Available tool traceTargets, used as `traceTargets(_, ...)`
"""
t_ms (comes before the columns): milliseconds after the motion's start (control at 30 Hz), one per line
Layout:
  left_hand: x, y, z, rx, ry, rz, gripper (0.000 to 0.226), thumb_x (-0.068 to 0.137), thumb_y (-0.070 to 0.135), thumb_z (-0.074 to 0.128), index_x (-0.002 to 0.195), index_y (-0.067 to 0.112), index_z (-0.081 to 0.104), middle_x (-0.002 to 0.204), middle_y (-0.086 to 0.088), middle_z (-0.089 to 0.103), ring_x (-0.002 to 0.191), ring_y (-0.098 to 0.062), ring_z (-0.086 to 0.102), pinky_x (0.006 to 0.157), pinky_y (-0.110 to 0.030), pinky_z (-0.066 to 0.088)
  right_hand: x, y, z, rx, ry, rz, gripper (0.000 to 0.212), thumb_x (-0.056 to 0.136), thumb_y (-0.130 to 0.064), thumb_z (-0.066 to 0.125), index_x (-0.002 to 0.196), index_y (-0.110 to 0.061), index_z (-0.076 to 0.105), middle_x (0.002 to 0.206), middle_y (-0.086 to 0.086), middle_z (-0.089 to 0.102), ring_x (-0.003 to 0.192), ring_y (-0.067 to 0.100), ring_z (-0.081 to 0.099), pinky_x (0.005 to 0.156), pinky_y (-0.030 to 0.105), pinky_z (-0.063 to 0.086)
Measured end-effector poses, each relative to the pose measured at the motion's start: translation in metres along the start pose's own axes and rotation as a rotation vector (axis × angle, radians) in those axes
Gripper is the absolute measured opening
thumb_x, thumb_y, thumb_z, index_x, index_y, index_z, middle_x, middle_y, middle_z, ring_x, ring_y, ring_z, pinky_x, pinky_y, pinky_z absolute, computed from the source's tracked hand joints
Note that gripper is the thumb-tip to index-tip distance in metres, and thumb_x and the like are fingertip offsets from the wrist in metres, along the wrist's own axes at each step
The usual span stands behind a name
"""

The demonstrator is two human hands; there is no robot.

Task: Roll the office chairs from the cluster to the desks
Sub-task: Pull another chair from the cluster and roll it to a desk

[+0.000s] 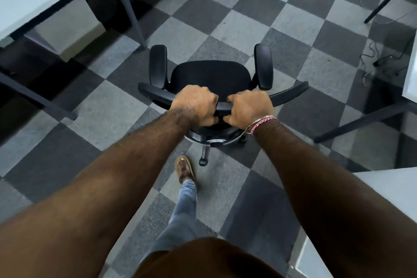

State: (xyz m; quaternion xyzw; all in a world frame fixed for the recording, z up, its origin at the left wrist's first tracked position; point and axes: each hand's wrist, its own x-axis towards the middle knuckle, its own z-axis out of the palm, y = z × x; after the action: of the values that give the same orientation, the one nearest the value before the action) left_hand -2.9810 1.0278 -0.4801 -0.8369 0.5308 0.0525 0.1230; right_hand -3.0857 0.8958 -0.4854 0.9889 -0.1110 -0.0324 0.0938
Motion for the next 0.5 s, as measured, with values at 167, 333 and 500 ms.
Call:
traceTargets(167, 0.091, -0.059, -0.009, 0.010, 0.014, 0.027, 0.034, 0.083, 0.062, 0.058, 0.080, 0.028, 0.059, 0.068, 0.004, 0.058, 0.060, -0.023, 0.057, 0.062, -0.037, 0.057, 0.097, 0.033, 0.007, 0.011, 0.015, 0.063, 0.036, 0.069, -0.059, 0.065, 0.080, -0.025, 0.068, 0.071, -0.002, 0.067, 0.067, 0.025, 0.065, 0.058, 0.031, 0.047)
traceTargets(333, 0.169, -0.117, -0.020, -0.006, 0.022, 0.071, 0.032, 0.084, 0.060, 0.057, 0.081, 0.028, 0.061, 0.067, 0.005, 0.060, 0.058, -0.020, 0.057, 0.060, -0.035, 0.054, 0.184, 0.056, 0.001, 0.045, -0.018, 0.103, 0.031, 0.075, -0.058, 0.065, 0.083, -0.028, 0.068, 0.075, -0.005, 0.068, 0.070, 0.022, 0.066, 0.060, 0.030, 0.046)
traceTargets(500, 0.239, -0.170, -0.025, 0.006, 0.036, 0.114, 0.032, 0.085, 0.060, 0.057, 0.078, 0.029, 0.053, 0.067, 0.006, 0.059, 0.057, -0.020, 0.057, 0.060, -0.035, 0.055, 0.261, 0.077, 0.002, 0.055, -0.019, 0.122, 0.034, 0.078, -0.060, 0.062, 0.085, -0.027, 0.069, 0.077, -0.004, 0.069, 0.070, 0.024, 0.067, 0.061, 0.031, 0.047)
